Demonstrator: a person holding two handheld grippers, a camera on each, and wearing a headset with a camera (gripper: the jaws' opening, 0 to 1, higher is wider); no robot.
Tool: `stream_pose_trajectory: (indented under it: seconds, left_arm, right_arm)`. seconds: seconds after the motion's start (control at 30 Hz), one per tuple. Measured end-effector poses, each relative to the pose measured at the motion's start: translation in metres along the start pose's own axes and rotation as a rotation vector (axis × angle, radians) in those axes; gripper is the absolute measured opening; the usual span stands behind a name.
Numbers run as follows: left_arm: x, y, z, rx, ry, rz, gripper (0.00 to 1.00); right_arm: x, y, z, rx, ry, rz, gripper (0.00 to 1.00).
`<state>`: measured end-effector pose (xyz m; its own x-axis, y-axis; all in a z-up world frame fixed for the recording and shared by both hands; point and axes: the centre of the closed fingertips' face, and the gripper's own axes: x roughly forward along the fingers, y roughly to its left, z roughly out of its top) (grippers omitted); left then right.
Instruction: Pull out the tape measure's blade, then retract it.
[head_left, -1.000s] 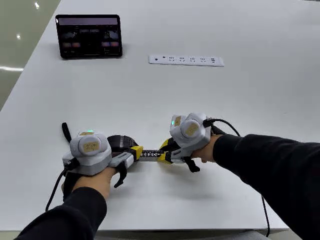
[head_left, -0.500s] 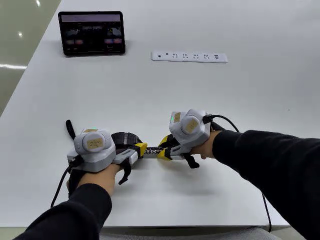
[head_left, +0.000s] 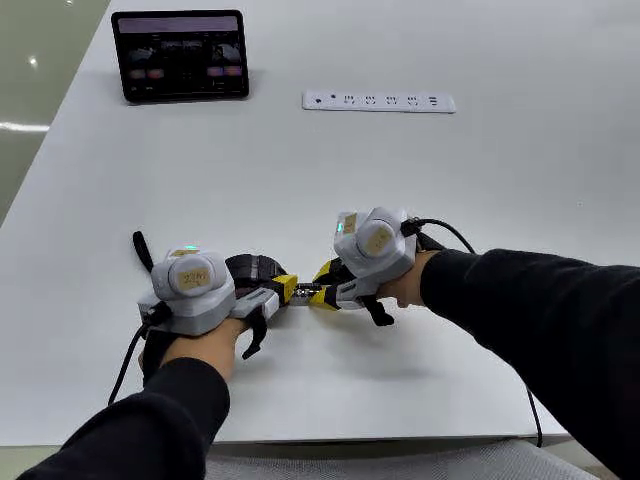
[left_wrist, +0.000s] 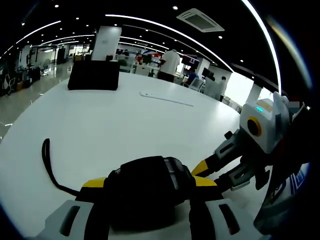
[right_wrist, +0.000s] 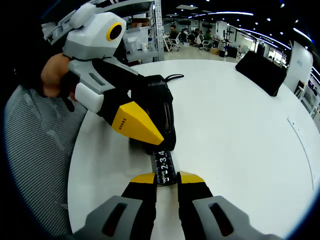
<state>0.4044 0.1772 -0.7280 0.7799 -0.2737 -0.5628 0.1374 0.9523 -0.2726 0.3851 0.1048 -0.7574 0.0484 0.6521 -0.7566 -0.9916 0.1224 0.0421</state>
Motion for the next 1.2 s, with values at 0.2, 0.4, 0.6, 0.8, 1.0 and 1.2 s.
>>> stream_pose_trajectory:
  seconds: [0.2,0.4,0.6,0.8,1.0,1.2]
  left_arm:
    - [0.0,0.0,0.0,0.0,0.004,-0.004,0.6]
    - [0.0,0.0,0.0,-0.002,0.009,-0.007,0.6]
    - [0.0,0.0,0.0,-0.007,0.008,-0.01,0.6]
    - [-0.001,0.0,0.0,-0.005,0.003,-0.014,0.6]
    - [-0.001,0.001,0.0,-0.006,0.005,-0.016,0.6]
    - [-0.001,0.001,0.0,-0.007,0.006,-0.017,0.6]
  right_arm:
    - [0.002,0.001,0.002,-0.002,-0.012,0.008,0.11]
    - [0.004,0.001,0.004,-0.006,-0.011,0.006,0.11]
    - [0.007,0.002,0.006,-0.001,-0.01,0.004,0.11]
    - [0.009,0.002,0.008,0.0,-0.017,0.002,0.11]
    - [0.012,0.002,0.009,-0.003,-0.015,0.004,0.11]
    - [0.015,0.001,0.011,-0.005,-0.015,0.005,0.11]
